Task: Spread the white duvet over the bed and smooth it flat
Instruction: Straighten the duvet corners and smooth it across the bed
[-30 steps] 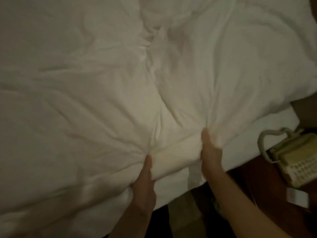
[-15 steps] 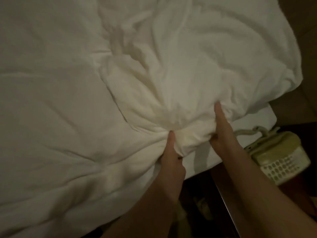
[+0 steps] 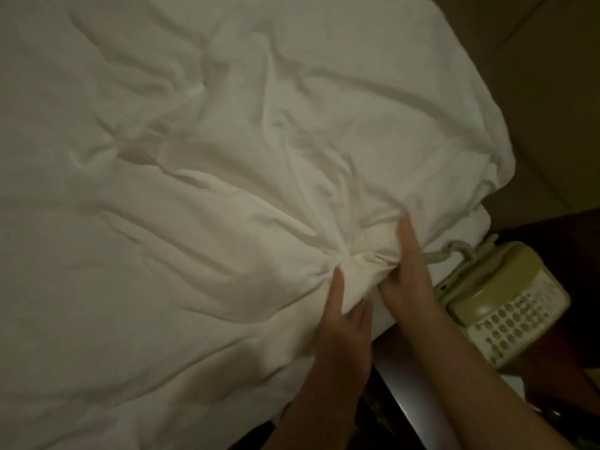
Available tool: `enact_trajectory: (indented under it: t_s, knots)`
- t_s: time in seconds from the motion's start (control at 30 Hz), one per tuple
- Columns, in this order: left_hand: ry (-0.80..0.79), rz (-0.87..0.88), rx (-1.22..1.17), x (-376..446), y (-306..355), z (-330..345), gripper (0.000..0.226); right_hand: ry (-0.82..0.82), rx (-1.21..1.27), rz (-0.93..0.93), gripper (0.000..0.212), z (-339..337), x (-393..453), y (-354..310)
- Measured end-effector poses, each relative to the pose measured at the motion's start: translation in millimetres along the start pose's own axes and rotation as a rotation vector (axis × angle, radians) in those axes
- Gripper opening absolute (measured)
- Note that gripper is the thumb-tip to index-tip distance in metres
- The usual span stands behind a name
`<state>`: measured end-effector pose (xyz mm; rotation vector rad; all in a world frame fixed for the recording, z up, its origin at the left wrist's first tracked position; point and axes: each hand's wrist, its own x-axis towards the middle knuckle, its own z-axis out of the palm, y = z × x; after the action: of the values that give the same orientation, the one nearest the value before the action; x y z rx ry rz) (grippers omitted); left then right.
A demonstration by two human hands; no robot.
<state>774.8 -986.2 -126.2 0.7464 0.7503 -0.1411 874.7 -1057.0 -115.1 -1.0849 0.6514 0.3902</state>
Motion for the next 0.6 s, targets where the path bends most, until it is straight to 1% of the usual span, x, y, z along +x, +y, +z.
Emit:
enact_trajectory:
  t_s: [0.03,0.07,0.1,0.13,0.17,0.2,0.23,0.27,0.3,0.33,0.37,0.4,0.43,0.47,0.5,0.53,0.57,0.6]
  knots:
    - [0.002,-0.114,-0.184,8.1,11.1,21.5,0.065,-0.071,0.082,-0.003,0.074,-1.5,5.1,-16.1]
    - [-0.01,-0.198,-0.2,16.3,21.2,39.8,0.048,-0.064,0.056,-0.031,0.079,-1.0,10.3,-32.5]
    - [-0.02,-0.295,-0.365,19.8,30.6,49.0,0.041,-0.021,-0.001,-0.04,0.087,-1.2,14.4,-43.0]
    - [-0.031,-0.365,-0.459,25.1,26.7,57.7,0.042,0.08,-0.059,-0.048,0.091,-6.6,16.3,-45.2]
    - [-0.02,-0.418,-0.57,24.5,26.1,55.0,0.051,0.192,-0.107,-0.089,0.09,-12.1,13.2,-42.2]
    - [-0.021,-0.436,-0.592,28.8,16.9,54.4,0.059,0.3,-0.187,-0.115,0.083,-17.8,7.7,-35.0]
    - [0.051,-0.517,-0.515,30.1,1.6,49.5,0.051,0.411,-0.279,-0.135,0.073,-20.9,-0.9,-26.6]
    - [0.058,-0.534,-0.356,25.7,-16.1,34.3,0.03,0.504,-0.365,-0.147,0.071,-24.8,-6.8,-19.0]
    - [0.047,-0.523,-0.216,12.8,-21.7,20.2,0.017,0.559,-0.421,-0.145,0.067,-30.7,-9.6,-10.8]
    - [0.08,-0.566,-0.008,15.4,-29.4,18.3,0.019,0.561,-0.424,-0.14,0.057,-31.4,-11.2,-7.7]
    - [0.137,-0.513,0.076,25.0,-37.9,15.5,0.016,0.536,-0.387,-0.128,0.047,-32.2,-11.2,-7.6]
    - [0.183,-0.405,0.031,33.9,-41.3,12.8,0.016,0.504,-0.321,-0.107,0.042,-33.9,-6.1,-10.3]
    - [0.19,-0.356,0.05,37.3,-36.6,18.9,0.025,0.461,-0.232,-0.071,0.049,-34.0,-0.1,-17.1]
    - [0.133,-0.317,0.047,35.3,-34.2,22.7,0.036,0.39,-0.135,-0.036,0.067,-34.1,4.2,-28.3]
    - [0.019,-0.322,0.003,28.4,-32.3,25.7,0.053,0.314,-0.046,-0.026,0.08,-34.9,10.2,-42.0]
    - [-0.053,-0.273,0.036,30.8,-29.6,41.2,0.072,0.224,0.039,-0.056,0.082,-35.7,16.6,-57.5]
    - [-0.071,-0.262,0.012,32.8,-27.0,51.9,0.081,0.137,0.102,-0.08,0.075,-37.1,22.7,-74.2]
    - [-0.036,-0.268,-0.107,39.7,-22.6,60.2,0.076,0.067,0.121,-0.082,0.068,-39.3,28.9,-90.8]
